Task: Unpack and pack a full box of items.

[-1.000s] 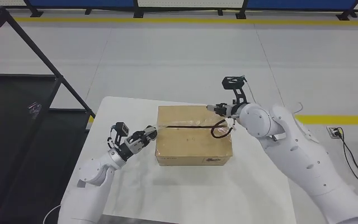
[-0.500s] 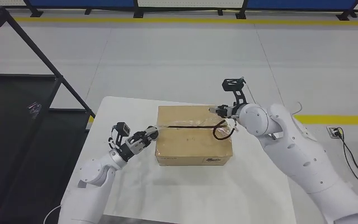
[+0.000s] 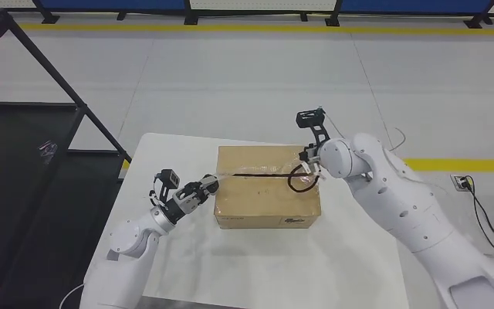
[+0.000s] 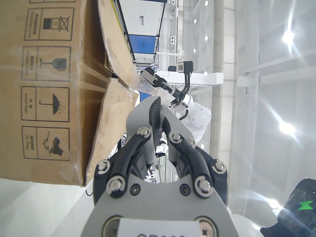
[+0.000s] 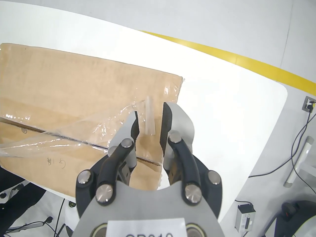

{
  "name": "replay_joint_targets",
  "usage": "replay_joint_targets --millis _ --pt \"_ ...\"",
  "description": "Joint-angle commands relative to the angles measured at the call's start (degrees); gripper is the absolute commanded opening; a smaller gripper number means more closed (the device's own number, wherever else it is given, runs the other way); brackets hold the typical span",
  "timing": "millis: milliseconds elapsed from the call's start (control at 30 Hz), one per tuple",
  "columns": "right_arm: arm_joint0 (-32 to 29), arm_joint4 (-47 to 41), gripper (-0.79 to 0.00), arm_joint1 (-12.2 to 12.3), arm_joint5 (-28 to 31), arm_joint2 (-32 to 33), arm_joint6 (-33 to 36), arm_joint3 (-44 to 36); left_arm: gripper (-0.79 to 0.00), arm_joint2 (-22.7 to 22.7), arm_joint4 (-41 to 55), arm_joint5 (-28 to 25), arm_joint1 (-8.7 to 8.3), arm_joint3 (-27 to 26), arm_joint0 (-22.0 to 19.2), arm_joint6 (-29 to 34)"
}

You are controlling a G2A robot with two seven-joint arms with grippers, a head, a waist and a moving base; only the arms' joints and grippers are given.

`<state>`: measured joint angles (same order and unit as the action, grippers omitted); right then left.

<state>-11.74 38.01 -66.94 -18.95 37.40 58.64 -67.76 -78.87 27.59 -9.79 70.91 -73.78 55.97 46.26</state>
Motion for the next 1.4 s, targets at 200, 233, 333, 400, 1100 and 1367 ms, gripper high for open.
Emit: replay_joint_targets --millis 200,233,333,400,1100,1367 --pt "2.22 0.58 -0.533 -2.26 0.78 -2.17 1.83 3.45 -0.785 0.10 0.27 -0.19 -0.12 -0.02 0.12 -0.15" --pt "2.41 0.74 -0.542 -2.54 0.75 -2.44 2.00 3.98 -0.785 0.13 0.35 -0.22 -0.14 -0.03 0.13 -0.10" --pt "2.94 0.72 -0.551 -3.41 1.09 -3.11 2.42 5.66 -0.785 0.17 0.45 -0.30 -0.18 0.05 0.11 -0.05" --pt "3.38 0.89 -0.554 -4.04 1.02 -3.45 2.25 7.12 -0.785 0.20 0.61 -0.38 -0.22 0.12 0.09 0.08" --pt "4.71 5.11 -0.785 -7.39 0.53 -4.22 4.57 11.75 -0.785 0.25 1.14 -0.60 -0.60 -0.11 0.24 0.40" --pt "4.32 4.10 -0.785 -7.44 1.82 -1.32 3.59 11.40 -0.785 0.31 1.37 -0.86 -0.71 -0.41 0.35 0.33"
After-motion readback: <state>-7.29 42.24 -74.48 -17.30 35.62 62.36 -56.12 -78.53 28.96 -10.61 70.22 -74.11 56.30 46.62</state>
